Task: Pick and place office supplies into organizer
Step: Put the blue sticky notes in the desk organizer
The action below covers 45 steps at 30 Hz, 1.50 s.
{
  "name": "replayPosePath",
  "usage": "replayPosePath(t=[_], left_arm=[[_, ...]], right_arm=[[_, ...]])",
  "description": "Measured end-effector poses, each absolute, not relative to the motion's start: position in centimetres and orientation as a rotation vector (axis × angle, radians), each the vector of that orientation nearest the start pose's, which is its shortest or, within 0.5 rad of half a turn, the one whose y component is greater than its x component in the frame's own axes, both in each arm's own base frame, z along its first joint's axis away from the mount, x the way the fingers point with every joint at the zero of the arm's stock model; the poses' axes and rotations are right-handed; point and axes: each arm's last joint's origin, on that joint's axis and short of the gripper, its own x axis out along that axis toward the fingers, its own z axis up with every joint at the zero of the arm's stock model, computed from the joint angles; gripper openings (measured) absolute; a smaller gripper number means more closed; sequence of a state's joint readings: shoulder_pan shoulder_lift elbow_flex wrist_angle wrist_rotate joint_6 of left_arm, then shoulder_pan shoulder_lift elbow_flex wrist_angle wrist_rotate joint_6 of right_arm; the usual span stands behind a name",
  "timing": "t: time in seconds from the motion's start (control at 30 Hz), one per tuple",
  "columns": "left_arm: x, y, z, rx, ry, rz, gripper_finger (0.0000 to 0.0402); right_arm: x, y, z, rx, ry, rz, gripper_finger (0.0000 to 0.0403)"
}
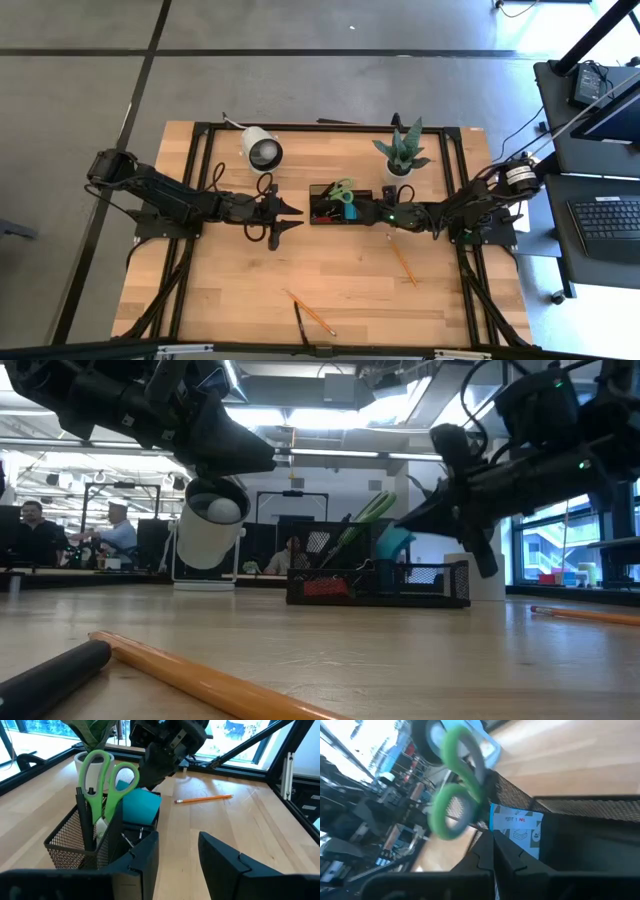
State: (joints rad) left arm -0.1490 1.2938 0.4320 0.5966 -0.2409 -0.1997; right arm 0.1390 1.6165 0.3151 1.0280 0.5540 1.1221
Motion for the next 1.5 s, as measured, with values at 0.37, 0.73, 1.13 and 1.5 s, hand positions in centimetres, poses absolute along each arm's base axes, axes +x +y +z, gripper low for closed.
replayPosePath(t=[0.37,0.73,1.13,1.5], left_arm=[[24.2,-2.9,17.9,-0.133,0.317,0.124,0.013],[24.2,-2.9,17.9,-0.132,0.322,0.124,0.013],[24.2,-2.9,17.9,-0.132,0.322,0.125,0.013],[24.2,-2.9,17.9,-0.132,0.322,0.124,0.013]], right_arm=[[24.8,1.0,10.2,1.065,0.083,-0.538,0.0],[24.7,1.0,9.8,1.037,0.144,-0.532,0.0],[24.6,1.2,10.8,1.007,0.157,-0.467,0.0005],[24.1,1.1,11.2,0.991,0.219,-0.503,0.0006]])
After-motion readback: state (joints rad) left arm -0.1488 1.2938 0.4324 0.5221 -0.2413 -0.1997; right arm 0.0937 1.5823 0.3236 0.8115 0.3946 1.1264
